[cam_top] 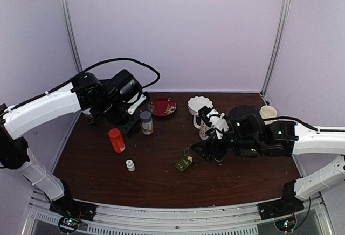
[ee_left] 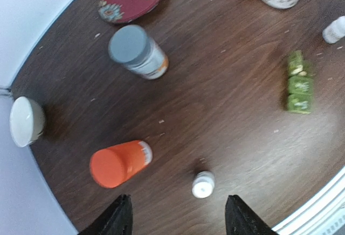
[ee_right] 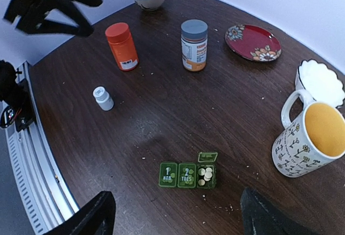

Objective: Sort the pills into containers
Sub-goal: Place the pill bottle at the center of the board, then close the lid of the pill container.

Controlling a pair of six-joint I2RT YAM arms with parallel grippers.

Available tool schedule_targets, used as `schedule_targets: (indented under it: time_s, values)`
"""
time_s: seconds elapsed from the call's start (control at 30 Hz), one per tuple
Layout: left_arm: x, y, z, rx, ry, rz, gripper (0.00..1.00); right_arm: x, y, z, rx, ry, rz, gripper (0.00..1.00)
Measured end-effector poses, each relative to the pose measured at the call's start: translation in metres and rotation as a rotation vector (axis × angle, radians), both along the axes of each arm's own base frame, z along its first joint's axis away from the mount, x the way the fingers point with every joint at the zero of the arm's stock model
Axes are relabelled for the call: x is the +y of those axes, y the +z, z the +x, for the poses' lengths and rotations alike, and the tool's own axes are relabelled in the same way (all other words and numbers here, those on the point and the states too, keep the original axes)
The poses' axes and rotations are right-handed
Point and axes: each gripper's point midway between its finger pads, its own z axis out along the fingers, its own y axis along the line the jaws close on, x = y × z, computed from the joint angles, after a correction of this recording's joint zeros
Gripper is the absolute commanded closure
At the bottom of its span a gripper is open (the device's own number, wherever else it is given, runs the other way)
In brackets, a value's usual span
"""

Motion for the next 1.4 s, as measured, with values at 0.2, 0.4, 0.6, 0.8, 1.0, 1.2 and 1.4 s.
schedule_targets:
  time_s: [0.2,0.4,0.6,0.8,1.0,1.2,1.4]
  values:
    - [-0.064,-0.033,-0.024,0.065,-0.051,-0.249,0.33,-0.005,-0.009,0.021,0.071,-0.128,0.037,0.27]
    - [-0.096,-0.083,-0.030,0.155,-0.034,-0.340,0.26,-0.011,-0.012,0.039,0.110,-0.213,0.079,0.27]
    - [-0.132,-0.104,-0.026,0.189,-0.064,-0.419,0.18,-0.010,-0.013,0.043,0.126,-0.235,0.116,0.27]
    - [-0.152,-0.141,-0.031,0.209,-0.096,-0.383,0.19,-0.009,-0.028,0.050,0.177,-0.267,0.135,0.33]
    - [-0.160,-0.160,-0.035,0.193,-0.100,-0.335,0.22,-0.012,-0.048,0.062,0.226,-0.317,0.120,0.43]
    - [-0.163,-0.159,-0.027,0.155,-0.082,-0.361,0.22,-0.006,-0.066,0.067,0.261,-0.318,0.104,0.47]
    - [-0.163,-0.164,-0.026,0.141,-0.078,-0.381,0.22,0.001,-0.081,0.069,0.288,-0.309,0.092,0.69]
